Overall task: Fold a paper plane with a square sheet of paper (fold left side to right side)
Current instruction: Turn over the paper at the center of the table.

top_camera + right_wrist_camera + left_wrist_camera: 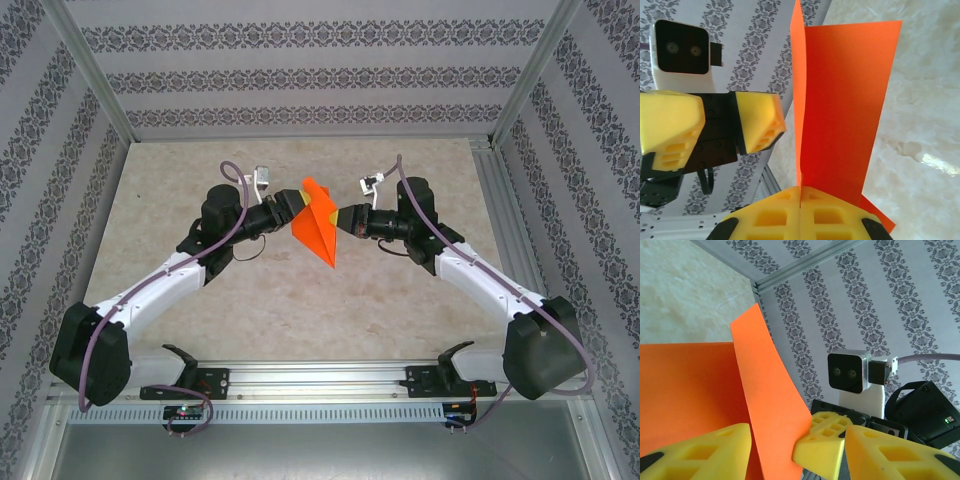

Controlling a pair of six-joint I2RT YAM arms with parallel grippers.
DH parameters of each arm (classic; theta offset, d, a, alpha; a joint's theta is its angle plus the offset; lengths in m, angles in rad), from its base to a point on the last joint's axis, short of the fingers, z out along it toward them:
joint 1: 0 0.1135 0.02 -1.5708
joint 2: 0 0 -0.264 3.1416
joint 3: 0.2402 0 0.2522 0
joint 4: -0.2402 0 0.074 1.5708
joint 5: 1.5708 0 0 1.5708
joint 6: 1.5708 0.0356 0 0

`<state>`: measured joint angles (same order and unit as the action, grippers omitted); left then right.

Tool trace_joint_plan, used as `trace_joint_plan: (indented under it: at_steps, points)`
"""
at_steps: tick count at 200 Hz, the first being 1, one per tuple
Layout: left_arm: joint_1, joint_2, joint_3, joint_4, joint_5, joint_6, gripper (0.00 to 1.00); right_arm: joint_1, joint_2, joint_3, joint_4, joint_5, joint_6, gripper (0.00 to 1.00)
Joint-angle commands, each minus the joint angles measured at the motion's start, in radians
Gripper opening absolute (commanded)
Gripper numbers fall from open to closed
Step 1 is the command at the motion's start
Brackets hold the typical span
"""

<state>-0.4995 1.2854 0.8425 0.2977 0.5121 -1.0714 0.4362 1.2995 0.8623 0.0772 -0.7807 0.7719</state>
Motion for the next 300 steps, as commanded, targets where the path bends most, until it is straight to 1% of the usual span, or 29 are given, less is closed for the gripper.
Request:
trace_joint_plan:
  at_steps: [1, 41, 62, 76, 99, 134, 170, 178, 190, 209, 223, 233, 243, 255, 264, 273, 283, 300]
  points:
    - [-0.014, 0.011, 0.037, 0.067, 0.026, -0.021, 0.53, 0.004, -0.033, 0.02, 0.071, -0.038, 0.052, 0.04]
    - [-0.024, 0.03, 0.054, 0.055, 0.039, -0.015, 0.52, 0.018, -0.032, 0.021, 0.131, -0.055, 0.099, 0.04]
    - [-0.027, 0.034, 0.053, 0.076, 0.047, -0.019, 0.48, 0.025, -0.028, 0.03, 0.134, -0.057, 0.107, 0.05]
    - [-0.03, 0.033, 0.058, 0.085, 0.053, -0.017, 0.43, 0.03, -0.017, 0.036, 0.133, -0.065, 0.113, 0.05]
    - [-0.034, 0.027, 0.069, 0.075, 0.054, 0.007, 0.3, 0.031, -0.004, 0.042, 0.133, -0.072, 0.13, 0.07]
    - [-0.04, 0.016, 0.081, 0.049, 0.049, 0.036, 0.16, 0.018, 0.012, 0.049, 0.17, -0.103, 0.197, 0.1]
    - [-0.042, 0.017, 0.087, 0.049, 0.048, 0.037, 0.03, -0.002, -0.012, 0.062, 0.14, -0.114, 0.198, 0.15]
    - [-0.041, 0.017, 0.089, 0.048, 0.046, 0.038, 0.02, -0.018, -0.025, 0.064, 0.112, -0.114, 0.183, 0.18]
    - [-0.04, 0.018, 0.092, 0.042, 0.042, 0.037, 0.02, -0.047, -0.064, 0.06, 0.044, -0.096, 0.149, 0.25]
    - [-0.041, 0.013, 0.092, 0.04, 0.023, 0.029, 0.02, -0.089, -0.129, 0.047, -0.071, -0.065, 0.06, 0.4]
    - [-0.043, 0.012, 0.09, 0.057, 0.013, 0.016, 0.02, -0.104, -0.161, 0.018, -0.093, -0.069, 0.019, 0.51]
    - [-0.042, 0.012, 0.091, 0.076, 0.01, 0.0, 0.02, -0.104, -0.176, -0.022, -0.053, -0.072, 0.03, 0.62]
    - [-0.045, 0.013, 0.092, 0.098, 0.009, -0.014, 0.02, -0.095, -0.178, -0.072, 0.036, -0.088, 0.077, 0.72]
    - [-0.046, 0.014, 0.098, 0.114, 0.01, -0.028, 0.02, -0.07, -0.167, -0.117, 0.153, -0.101, 0.142, 0.81]
    - [-0.048, 0.013, 0.103, 0.123, 0.01, -0.036, 0.02, -0.039, -0.155, -0.129, 0.2, -0.097, 0.161, 0.88]
    - [-0.05, 0.012, 0.108, 0.129, 0.011, -0.042, 0.02, -0.003, -0.14, -0.124, 0.222, -0.091, 0.159, 0.92]
    - [-0.054, 0.012, 0.114, 0.137, 0.013, -0.047, 0.02, 0.032, -0.123, -0.113, 0.255, -0.085, 0.165, 0.95]
    - [-0.058, 0.011, 0.116, 0.142, 0.013, -0.057, 0.02, 0.068, -0.095, -0.109, 0.352, -0.079, 0.216, 0.96]
